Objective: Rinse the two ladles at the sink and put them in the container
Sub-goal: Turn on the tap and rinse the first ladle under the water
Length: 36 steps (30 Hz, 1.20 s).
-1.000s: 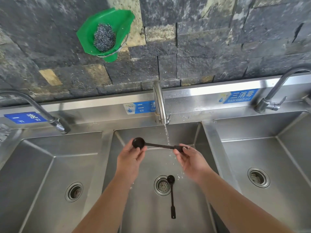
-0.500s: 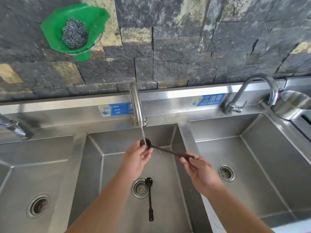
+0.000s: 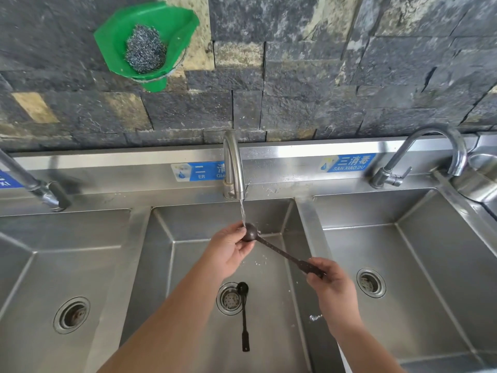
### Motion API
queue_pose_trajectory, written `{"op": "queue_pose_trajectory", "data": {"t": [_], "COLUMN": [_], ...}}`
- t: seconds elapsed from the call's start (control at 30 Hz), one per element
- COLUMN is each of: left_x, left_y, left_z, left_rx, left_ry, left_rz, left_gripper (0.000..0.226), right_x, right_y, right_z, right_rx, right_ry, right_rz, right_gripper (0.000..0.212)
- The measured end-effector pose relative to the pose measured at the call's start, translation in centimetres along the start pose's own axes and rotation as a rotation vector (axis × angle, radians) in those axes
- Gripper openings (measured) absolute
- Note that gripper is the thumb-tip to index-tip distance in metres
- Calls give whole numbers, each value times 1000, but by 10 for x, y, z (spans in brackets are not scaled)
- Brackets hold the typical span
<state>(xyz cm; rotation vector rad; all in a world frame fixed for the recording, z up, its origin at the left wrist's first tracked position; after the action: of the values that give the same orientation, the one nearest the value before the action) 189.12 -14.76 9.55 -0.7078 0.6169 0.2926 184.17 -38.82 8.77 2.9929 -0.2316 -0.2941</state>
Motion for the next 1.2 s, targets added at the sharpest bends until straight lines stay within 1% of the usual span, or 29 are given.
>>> {"op": "queue_pose_trajectory", "data": {"t": [0.1,0.2,0.3,0.43,0.53,0.73,0.87,1.0,1.1,1.2], "left_x": [-3,-9,-16,-27,-37,-57,-70,-82,-82,-71], "left_y": [0,5,15,32,43,73,95,116,122,114], "left_z": [0,7,21,43,57,76,86,88,83,74], "left_rx": [-37,-52,-66,-30,-3,-49,-94,-147,-167,-130], "left_ry": [-7,-34,-72,-126,-150,-232,-303,-368,-364,-293], "left_rz": [-18,12,49,87,100,169,197,205,241,279], "left_gripper": [22,23,25,30,30,30,30,35,36,34], "right_x": [3,11,24,34,39,37,35,31,26,25], "right_y": [0,-9,-30,-62,-82,-119,-147,-163,-161,-149], "right_z": [6,10,9,0,-11,-25,-34,-42,-45,-47], "right_rx": [283,591,712,751,774,779,743,705,640,694], "right_ry": [-96,-218,-314,-347,-371,-434,-438,-441,-459,-477], "right_rz": [29,14,19,-14,-45,-122,-221,-317,-346,-287], "right_gripper": [33,29,27,25,23,24,23,22,23,24]}}
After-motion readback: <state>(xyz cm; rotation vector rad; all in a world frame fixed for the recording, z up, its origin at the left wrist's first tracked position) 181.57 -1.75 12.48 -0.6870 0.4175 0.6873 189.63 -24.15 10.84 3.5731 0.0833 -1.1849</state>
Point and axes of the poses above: each hand's wrist, its own x-axis towards the middle knuckle, its own y-axis out of the back of the hand, z = x × y, the point moved 1 cm from there along x, towards the middle knuckle, and after that the axes turned 1 degree about x, right-handed, at the moved point
